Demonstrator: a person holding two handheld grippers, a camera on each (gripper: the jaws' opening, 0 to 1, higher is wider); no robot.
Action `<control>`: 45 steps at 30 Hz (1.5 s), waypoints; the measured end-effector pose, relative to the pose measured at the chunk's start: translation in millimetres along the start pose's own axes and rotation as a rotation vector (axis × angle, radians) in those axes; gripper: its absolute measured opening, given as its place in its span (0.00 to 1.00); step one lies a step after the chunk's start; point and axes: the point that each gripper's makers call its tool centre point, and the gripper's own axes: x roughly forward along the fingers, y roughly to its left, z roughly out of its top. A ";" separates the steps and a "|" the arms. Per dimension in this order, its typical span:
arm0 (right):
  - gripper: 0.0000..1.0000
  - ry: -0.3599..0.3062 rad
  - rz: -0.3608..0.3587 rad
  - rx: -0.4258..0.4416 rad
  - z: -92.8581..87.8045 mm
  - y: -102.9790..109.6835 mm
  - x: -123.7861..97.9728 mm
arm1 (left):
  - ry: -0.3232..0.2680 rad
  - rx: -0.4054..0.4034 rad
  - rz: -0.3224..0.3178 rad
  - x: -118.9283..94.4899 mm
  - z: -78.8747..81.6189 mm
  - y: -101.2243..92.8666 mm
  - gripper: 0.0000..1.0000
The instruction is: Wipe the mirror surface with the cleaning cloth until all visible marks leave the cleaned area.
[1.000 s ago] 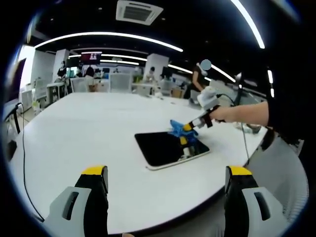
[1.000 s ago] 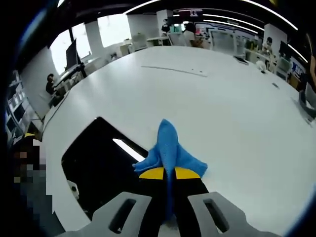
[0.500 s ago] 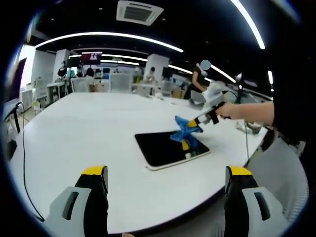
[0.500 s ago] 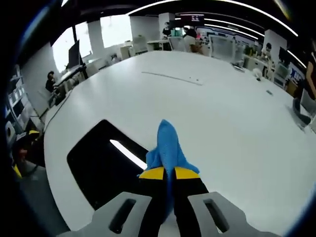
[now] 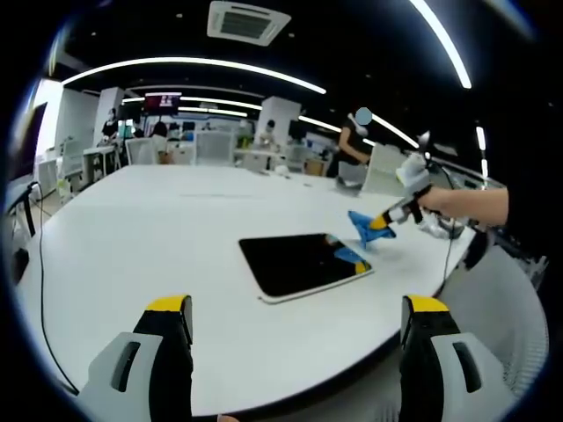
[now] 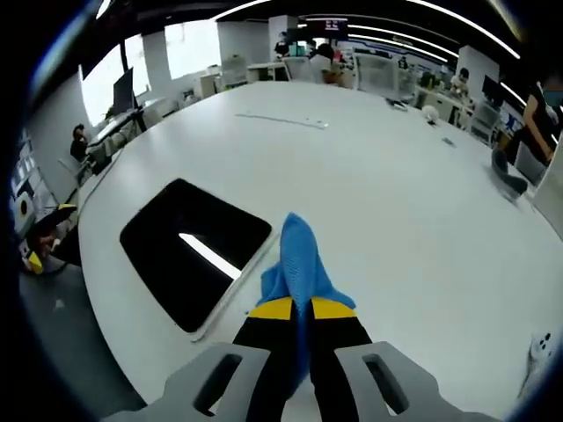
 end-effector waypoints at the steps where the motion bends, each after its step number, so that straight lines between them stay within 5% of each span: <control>1: 0.00 0.006 0.002 0.000 -4.0 1.6 1.8 | 0.000 0.000 0.000 0.0 0.0 0.0 0.99; 9: 0.03 0.057 0.028 -0.065 -23.4 20.3 11.0 | -0.002 0.000 0.000 -0.5 0.2 0.3 0.99; 14: 0.20 0.019 0.020 -0.081 -20.8 23.5 11.1 | -0.005 -0.001 0.001 -0.8 0.4 0.8 0.99; 17: 0.38 -0.065 0.001 -0.089 -4.0 19.9 1.7 | -0.005 -0.002 0.001 -1.0 0.4 0.7 0.99; 21: 0.43 -0.163 -0.017 -0.054 17.8 14.9 -30.9 | -0.005 0.000 -0.003 -0.9 0.5 0.4 0.99; 25: 0.63 -0.351 -0.001 0.003 32.3 40.0 -77.7 | -0.007 0.000 -0.002 -1.2 0.7 0.3 0.99; 28: 0.84 -0.447 -0.014 0.014 17.8 61.1 -98.5 | -0.010 0.004 -0.004 -1.3 1.5 -0.2 0.99; 30: 0.95 -0.450 -0.022 0.019 -5.7 77.1 -105.7 | -0.005 0.006 -0.010 -1.0 0.8 -1.4 0.99; 35: 1.00 -0.415 0.001 0.072 -59.8 96.7 -99.5 | 0.013 0.017 -0.010 -0.7 -1.8 -1.9 0.99; 36: 1.00 -0.446 0.031 0.155 -58.0 103.6 -107.2 | 0.017 0.025 -0.010 -0.7 -2.8 -2.9 0.99; 38: 1.00 -0.553 -0.028 0.124 -42.2 99.4 -117.8 | 0.023 0.021 -0.012 -1.1 -4.3 -3.2 0.99; 42: 1.00 -0.444 -0.037 0.083 -55.0 97.1 -108.0 | 0.024 0.029 -0.013 -0.9 -3.8 -3.0 0.99; 45: 1.00 -0.464 -0.035 0.095 -52.3 98.9 -111.3 | 0.017 0.025 -0.010 -1.5 -2.7 -2.5 0.99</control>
